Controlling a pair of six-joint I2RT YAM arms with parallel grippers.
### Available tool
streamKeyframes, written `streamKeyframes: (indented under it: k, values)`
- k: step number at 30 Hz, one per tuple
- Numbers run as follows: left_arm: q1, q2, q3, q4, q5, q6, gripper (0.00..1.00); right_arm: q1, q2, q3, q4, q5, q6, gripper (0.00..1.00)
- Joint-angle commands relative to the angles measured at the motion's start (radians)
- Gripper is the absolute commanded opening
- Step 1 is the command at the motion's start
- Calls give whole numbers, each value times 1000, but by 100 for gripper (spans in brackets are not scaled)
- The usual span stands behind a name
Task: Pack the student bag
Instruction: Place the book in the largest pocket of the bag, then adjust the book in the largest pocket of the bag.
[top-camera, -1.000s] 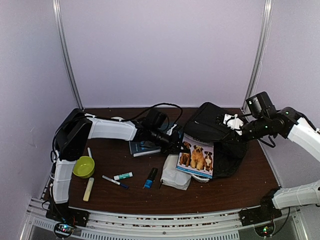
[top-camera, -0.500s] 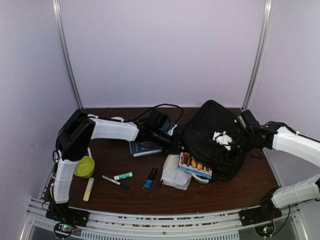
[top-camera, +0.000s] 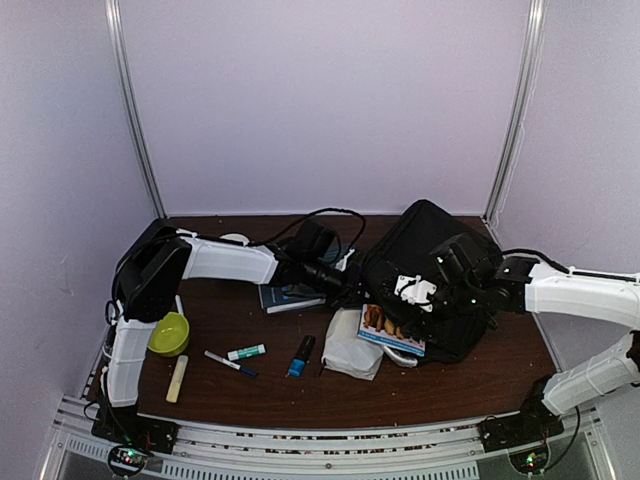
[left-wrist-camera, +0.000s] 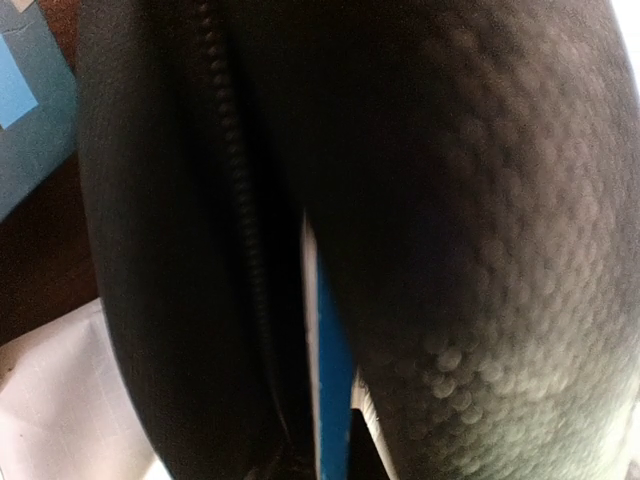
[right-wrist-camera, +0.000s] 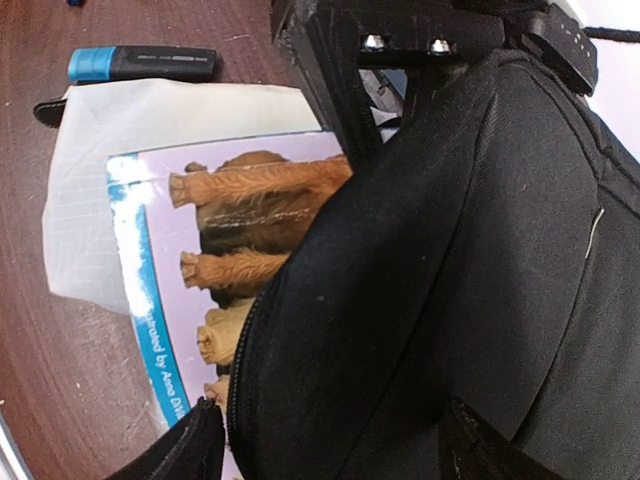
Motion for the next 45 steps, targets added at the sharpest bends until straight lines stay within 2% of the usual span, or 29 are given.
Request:
streamKeyframes:
  k: [1, 2, 4, 5, 7, 8, 10, 12, 15, 18, 22, 24, 28, 32, 34, 39, 45]
  values:
    - [-1, -5, -8, 86, -13, -1, 0, 28, 53, 19, 79, 189, 41, 69]
    - [-1, -5, -8, 86, -12, -1, 0, 29, 68, 28, 78, 214, 48, 59]
    - [-1, -5, -10, 86, -5, 4, 0, 29, 85, 44, 67, 246, 44, 27]
    - [-2, -6, -9, 84, -2, 11, 0, 28, 83, 50, 63, 258, 38, 16]
    - [-2, -8, 0, 49, -5, 44, 0, 26, 58, 52, 60, 258, 21, 3]
    - [-2, -12, 7, 15, -11, 69, 9, 26, 42, 52, 60, 258, 13, 0]
    - [-1, -34, 17, -64, -41, 132, 30, 25, 7, 57, 48, 256, -5, 0]
    - [1, -74, 16, -153, -104, 207, 46, 17, -26, 64, 29, 241, -17, 0]
    - [2, -135, 6, -277, -182, 308, 55, 0, -77, 67, 11, 214, -32, 0]
    - [2, -210, -53, -333, -262, 369, 56, -13, -92, 89, -22, 208, -50, 0]
    - [0, -302, -198, -307, -294, 385, 56, -34, -100, 116, -34, 182, -55, 0]
    - [-4, -352, -270, -267, -295, 359, 54, -40, -94, 136, -32, 180, -46, 0]
    - [-59, -515, -440, -88, -415, 294, 56, -46, -51, 190, 5, 205, -16, 0]
    - [-70, -505, -419, -93, -355, 281, 56, -47, 14, 265, 3, 208, -21, 0]
    - [-72, -491, -444, -11, -321, 260, 56, -47, 26, 279, 17, 205, -27, 0]
    - [-73, -419, -431, 58, -241, 218, 56, -47, 54, 294, 20, 202, -20, 0]
    - [-73, -333, -333, -12, -185, 232, 53, -47, 52, 284, 27, 193, -12, 0]
